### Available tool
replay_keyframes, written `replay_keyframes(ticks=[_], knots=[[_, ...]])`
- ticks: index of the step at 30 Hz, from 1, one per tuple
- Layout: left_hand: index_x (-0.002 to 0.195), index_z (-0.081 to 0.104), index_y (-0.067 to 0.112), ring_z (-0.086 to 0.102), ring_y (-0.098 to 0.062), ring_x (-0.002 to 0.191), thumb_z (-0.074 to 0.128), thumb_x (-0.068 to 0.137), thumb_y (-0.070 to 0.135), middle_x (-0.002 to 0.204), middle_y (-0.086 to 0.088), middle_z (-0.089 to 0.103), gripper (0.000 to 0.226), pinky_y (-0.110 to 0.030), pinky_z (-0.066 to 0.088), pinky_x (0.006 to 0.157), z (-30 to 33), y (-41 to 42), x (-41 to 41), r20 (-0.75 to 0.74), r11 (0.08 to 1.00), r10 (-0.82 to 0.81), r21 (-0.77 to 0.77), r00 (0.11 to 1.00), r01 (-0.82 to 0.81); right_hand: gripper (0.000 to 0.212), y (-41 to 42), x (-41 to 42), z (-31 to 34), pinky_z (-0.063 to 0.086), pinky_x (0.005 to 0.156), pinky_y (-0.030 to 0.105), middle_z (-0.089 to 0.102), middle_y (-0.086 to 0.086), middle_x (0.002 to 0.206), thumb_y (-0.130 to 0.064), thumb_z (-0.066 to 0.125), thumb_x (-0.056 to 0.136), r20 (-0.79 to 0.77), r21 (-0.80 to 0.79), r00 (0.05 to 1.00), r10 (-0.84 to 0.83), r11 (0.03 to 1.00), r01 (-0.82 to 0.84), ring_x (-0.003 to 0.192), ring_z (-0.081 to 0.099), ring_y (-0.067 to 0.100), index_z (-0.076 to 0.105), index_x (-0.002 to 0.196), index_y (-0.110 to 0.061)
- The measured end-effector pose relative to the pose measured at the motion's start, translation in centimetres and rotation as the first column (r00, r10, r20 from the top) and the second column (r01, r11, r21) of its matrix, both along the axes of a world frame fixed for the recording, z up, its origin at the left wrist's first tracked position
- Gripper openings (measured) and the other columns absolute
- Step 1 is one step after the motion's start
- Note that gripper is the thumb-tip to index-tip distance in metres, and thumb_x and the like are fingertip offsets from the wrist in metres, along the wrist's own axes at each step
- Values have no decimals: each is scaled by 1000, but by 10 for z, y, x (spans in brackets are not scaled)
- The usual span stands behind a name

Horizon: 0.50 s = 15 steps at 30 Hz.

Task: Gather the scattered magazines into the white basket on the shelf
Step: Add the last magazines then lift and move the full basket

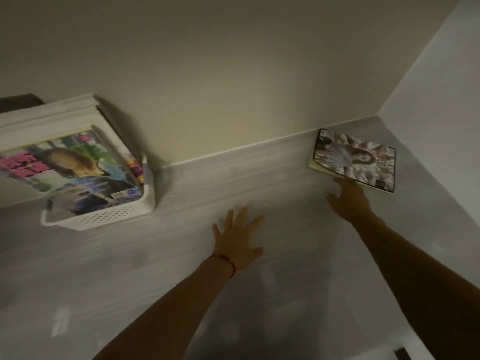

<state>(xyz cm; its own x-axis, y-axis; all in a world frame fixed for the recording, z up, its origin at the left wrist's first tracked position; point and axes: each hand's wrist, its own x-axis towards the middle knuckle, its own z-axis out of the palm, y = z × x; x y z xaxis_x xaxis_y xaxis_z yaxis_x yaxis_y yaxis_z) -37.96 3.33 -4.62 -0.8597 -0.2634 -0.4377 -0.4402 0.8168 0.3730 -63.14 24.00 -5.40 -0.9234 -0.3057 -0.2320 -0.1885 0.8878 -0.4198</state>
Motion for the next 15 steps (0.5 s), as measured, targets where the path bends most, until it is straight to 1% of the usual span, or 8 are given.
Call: replay_keyframes(ticks=[2,5,6,8,10,12,13,15], knots=[[151,9,57,-19,-30,153,61,87,53,166,9,-17,82,-72,-2,115,-9,9,-15,83,1000,-12,-15,996,14,72,16,-31,-8,28,114,56,21,11,161,-37,62,90,9,122,999,50,991,-51,148,18,34,28,152,-25],[152,3,55,-23,-32,151,60,89,52,165,7,-24,85,-73,2,114,-23,16,-16,190,997,-40,-54,981,51,75,28,-64,-22,19,115,62,8,8,164,-40,57,93,59,173,993,102,979,-110,151,5,35,14,154,-33],[151,-1,56,-26,-32,150,60,90,52,164,7,-27,86,-73,1,114,-27,17,-14,197,996,-48,-71,979,63,75,29,-70,-27,17,116,63,6,8,164,-40,55,93,71,179,989,128,974,-138,151,2,36,12,154,-32],[149,-5,58,-28,-31,150,59,89,54,163,7,-30,88,-72,2,115,-31,16,-11,193,994,-52,-89,980,70,77,28,-71,-37,18,115,63,8,11,164,-40,55,93,61,198,984,170,964,-179,150,1,40,10,155,-27],[149,-3,59,-24,-31,151,59,88,57,164,9,-27,87,-71,6,115,-29,14,-13,193,993,-51,-91,980,69,78,25,-59,-41,20,113,63,8,12,162,-43,54,92,38,232,979,200,951,-204,148,1,43,9,154,-27],[149,9,57,-15,-32,153,60,87,57,166,10,-17,80,-69,13,115,-22,15,-19,179,995,-30,-88,983,47,75,27,-42,-43,16,115,62,7,14,162,-43,50,92,5,240,953,304,924,-296,148,1,45,10,153,-27],[148,17,55,-6,-32,154,59,87,56,167,8,-8,74,-66,17,115,-17,16,-23,154,996,2,-90,988,12,73,30,-33,-42,14,117,62,9,16,162,-41,47,92,-32,236,920,390,898,-372,149,3,44,12,154,-25],[146,32,43,19,-31,149,58,90,48,162,-1,19,62,-57,30,113,-7,20,-34,46,988,128,-93,991,-123,69,40,-12,-39,13,118,60,21,17,160,-33,48,91,-124,206,806,578,810,-549,148,12,41,22,154,-18]])
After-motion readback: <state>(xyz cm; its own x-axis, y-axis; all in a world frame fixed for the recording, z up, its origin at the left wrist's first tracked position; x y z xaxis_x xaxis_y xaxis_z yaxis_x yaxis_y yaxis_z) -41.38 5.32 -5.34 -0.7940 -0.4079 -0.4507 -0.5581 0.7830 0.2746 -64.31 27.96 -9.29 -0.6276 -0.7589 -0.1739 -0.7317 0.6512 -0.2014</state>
